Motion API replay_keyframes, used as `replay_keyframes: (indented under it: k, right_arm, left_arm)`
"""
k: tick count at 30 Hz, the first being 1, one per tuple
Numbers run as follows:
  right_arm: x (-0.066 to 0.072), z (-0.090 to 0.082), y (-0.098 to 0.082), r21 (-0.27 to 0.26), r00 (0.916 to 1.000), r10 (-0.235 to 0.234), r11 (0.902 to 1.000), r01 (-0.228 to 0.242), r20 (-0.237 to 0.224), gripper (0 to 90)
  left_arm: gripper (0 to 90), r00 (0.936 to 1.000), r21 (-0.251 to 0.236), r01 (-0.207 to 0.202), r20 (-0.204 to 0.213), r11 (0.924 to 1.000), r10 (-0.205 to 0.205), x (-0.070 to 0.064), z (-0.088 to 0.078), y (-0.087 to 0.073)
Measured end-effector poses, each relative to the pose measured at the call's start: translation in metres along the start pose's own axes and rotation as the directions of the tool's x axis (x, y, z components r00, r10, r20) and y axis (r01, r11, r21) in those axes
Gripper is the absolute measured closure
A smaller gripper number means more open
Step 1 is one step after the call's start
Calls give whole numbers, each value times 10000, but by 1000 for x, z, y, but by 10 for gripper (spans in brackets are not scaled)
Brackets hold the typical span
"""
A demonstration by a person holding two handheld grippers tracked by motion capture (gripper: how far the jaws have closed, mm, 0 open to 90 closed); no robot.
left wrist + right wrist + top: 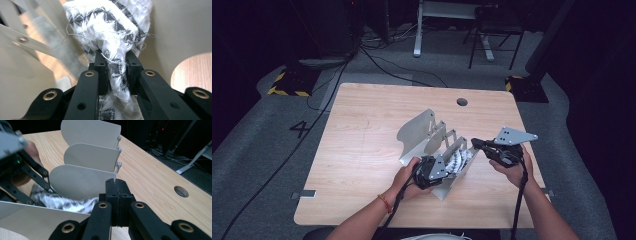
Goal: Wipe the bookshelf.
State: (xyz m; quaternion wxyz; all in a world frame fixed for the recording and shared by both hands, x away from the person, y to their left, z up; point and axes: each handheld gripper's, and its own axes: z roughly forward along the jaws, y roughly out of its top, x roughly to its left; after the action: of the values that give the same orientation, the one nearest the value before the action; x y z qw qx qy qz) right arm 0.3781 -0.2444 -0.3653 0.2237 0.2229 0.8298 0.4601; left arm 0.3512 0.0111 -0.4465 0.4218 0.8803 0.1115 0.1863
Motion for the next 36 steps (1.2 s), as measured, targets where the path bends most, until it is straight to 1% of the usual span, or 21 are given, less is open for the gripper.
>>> replay_keyframes:
  k: [1, 2, 3, 5, 8, 10, 12, 13, 15, 18, 20, 21, 25, 26, 28, 30, 31, 32, 33, 34, 36]
  right_arm:
    - [0, 0, 0, 8, 10000, 3, 10000, -3, 15, 900]
    - [0, 0, 0, 18, 10000, -5, 10000, 5, 35, 900]
    - [0, 0, 0, 16, 10000, -5, 10000, 5, 45, 900]
    - [0, 0, 0, 14, 10000, -12, 10000, 12, 45, 900]
    - [1, 0, 0, 15, 10000, -11, 10000, 11, 84, 900]
    - [1, 1, 0, 17, 10000, -27, 10000, 27, 90, 900]
    - [1, 1, 0, 16, 10000, -20, 10000, 20, 91, 900]
    - [1, 1, 0, 14, 10000, -18, 10000, 18, 97, 900]
    - [1, 1, 0, 19, 9999, -32, 10000, 31, 112, 900]
    - [1, 0, 0, 18, 10000, -23, 10000, 23, 91, 900]
    - [1, 0, 0, 25, 10000, -25, 10000, 25, 81, 900]
    - [1, 0, 0, 26, 10000, -28, 10000, 28, 74, 900]
    - [0, 0, 0, -6, 10000, -24, 10000, 24, 16, 900]
    - [0, 0, -1, -13, 10000, -22, 10000, 22, 13, 900]
    - [0, 0, -1, -10, 10000, -10, 10000, 10, 24, 900]
    - [0, 0, -1, -10, 10000, -9, 10000, 9, 26, 900]
    - [0, 0, -1, -10, 10000, -4, 10000, 4, 30, 900]
    - [0, 0, -1, -9, 10000, -1, 10000, 1, 33, 900]
    - [0, 0, -1, -12, 10000, 7, 10000, -7, 33, 900]
    - [0, 0, -1, -12, 10000, 13, 10000, -13, 33, 900]
    - [0, 1, -1, -18, 10000, 8, 10000, -8, 22, 900]
  left_arm:
    - [769, 10000, -126, 47, -44, 9999, -47, 1, -3, 1]
    - [769, 9997, -206, 51, -236, 9998, -56, 2, -7, 3]
    - [769, 9992, -417, 191, -347, 9989, -205, 3, -12, 4]
    - [769, 9979, -478, 336, -532, 9983, -361, 6, -18, 6]
    - [770, 9956, -632, 684, -592, 9957, -722, 9, -27, 8]
    - [771, 9944, -525, 927, -461, 9943, -952, 10, -28, 6]
    - [773, 9932, -233, 1091, -384, 9938, -1099, 8, -25, 2]
    - [773, 9930, 50, 1123, -377, 9937, -1120, 7, -20, -1]
    - [773, 9933, 396, 1113, -359, 9930, -1099, 6, -14, -5]
    - [773, 9914, 942, 1311, -126, 9869, -1305, 4, 1, -13]
    - [773, 9928, 1332, 1181, 37, 9840, -1196, 1, 12, -19]
    - [773, 9923, 1445, 1194, 142, 9823, -1227, 1, 16, -21]
    - [773, 9902, 1524, 1110, 676, 9821, -1224, -5, 28, -26]
    - [773, 9907, 1512, 1053, 701, 9829, -1169, -7, 29, -25]
    - [773, 9890, 1249, 928, 1035, 9878, -1060, -11, 29, -24]
    - [773, 9915, 884, 591, 1105, 9943, -687, -15, 24, -20]
    - [773, 9917, 588, 451, 1176, 9973, -517, -16, 21, -16]
    - [773, 9926, 307, 414, 1129, 9987, -446, -17, 14, -11]
    - [773, 9930, 14, 422, 1102, 9991, -421, -16, 11, -8]
    - [773, 9935, -435, 470, 1062, 9979, -422, -15, 4, -3]
    - [773, 9944, -1050, 529, 962, 9931, -428, -13, -6, 3]
